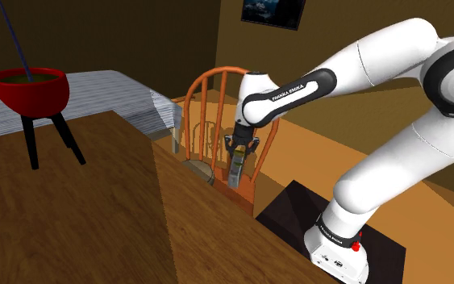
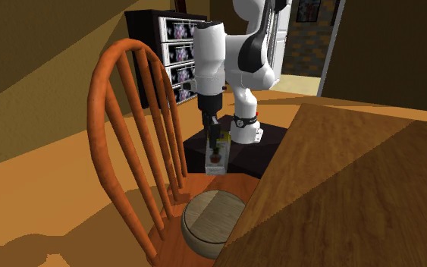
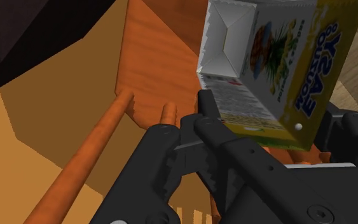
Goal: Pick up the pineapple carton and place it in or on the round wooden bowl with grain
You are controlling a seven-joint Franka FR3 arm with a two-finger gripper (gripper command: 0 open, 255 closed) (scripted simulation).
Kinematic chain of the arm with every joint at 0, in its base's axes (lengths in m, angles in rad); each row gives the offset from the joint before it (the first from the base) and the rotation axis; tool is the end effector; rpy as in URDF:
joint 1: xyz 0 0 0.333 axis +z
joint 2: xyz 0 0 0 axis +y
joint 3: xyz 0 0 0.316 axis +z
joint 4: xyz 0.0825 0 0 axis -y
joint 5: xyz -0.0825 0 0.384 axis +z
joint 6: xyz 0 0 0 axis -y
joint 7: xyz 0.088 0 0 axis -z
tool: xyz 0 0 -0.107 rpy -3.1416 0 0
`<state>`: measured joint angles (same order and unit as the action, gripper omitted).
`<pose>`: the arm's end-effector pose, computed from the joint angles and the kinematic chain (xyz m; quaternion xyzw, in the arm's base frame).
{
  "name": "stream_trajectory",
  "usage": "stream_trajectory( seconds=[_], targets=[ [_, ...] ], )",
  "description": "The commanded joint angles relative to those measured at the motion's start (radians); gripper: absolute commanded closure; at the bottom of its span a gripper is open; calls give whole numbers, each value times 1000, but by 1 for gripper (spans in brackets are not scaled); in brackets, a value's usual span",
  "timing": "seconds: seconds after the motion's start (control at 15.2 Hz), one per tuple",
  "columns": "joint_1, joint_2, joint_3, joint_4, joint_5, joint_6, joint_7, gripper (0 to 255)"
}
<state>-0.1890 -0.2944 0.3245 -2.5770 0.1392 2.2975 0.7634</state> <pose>0.4182 0.0569 0.3589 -0.9335 0.3585 0.0004 0.0062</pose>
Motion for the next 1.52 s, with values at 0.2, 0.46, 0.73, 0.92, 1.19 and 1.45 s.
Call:
stream_trajectory(
  seconds=[0.2,0.46,0.73,0.92,1.19,1.45],
  targets=[
    [4,-48,-8,33,7,-80,-3,255],
    [5,-78,-16,64,8,-141,-6,255],
    [6,-103,-23,99,8,-201,-8,255],
    [3,-41,-2,189,-7,-227,26,255],
    [0,97,41,361,-48,-262,99,255],
    [8,240,75,549,-104,-314,174,255]
  ],
)
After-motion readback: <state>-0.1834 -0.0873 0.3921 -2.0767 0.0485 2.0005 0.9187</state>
